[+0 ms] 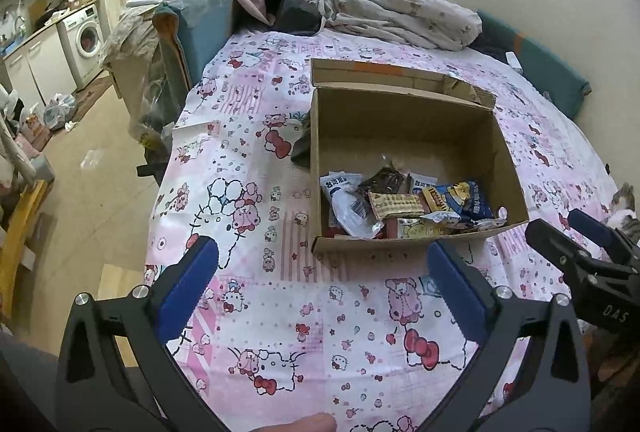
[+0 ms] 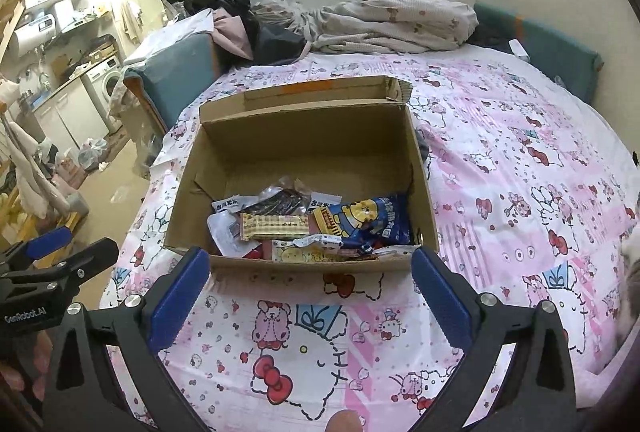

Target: Organize snacks

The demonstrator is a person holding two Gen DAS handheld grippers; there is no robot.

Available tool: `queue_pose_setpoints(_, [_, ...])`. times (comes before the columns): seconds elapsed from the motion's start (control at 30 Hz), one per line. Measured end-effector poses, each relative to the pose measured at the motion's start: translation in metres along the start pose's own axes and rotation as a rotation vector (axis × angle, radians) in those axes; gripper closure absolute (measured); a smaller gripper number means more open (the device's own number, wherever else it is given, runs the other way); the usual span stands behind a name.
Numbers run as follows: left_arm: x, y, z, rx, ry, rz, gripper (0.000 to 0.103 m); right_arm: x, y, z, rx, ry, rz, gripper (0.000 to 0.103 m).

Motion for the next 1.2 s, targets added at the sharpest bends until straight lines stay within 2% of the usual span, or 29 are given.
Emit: queue_pose_setpoints(1.2, [0.0005, 0.0020, 0.0022, 0.004, 0.006, -0.008, 0.000, 0.0004, -0.0032, -0.0037, 0.005, -0.006, 0.008, 0.000])
Point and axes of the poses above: each gripper's, at about its wrist camera, not at the fingertips, and y roughly the way its jaws point, z to its right, x to its underside, the point moved 1 cm from there along y, roughly the way its jaws point, and after that the axes turned 11 degrees about y, right-handed, at the moved point
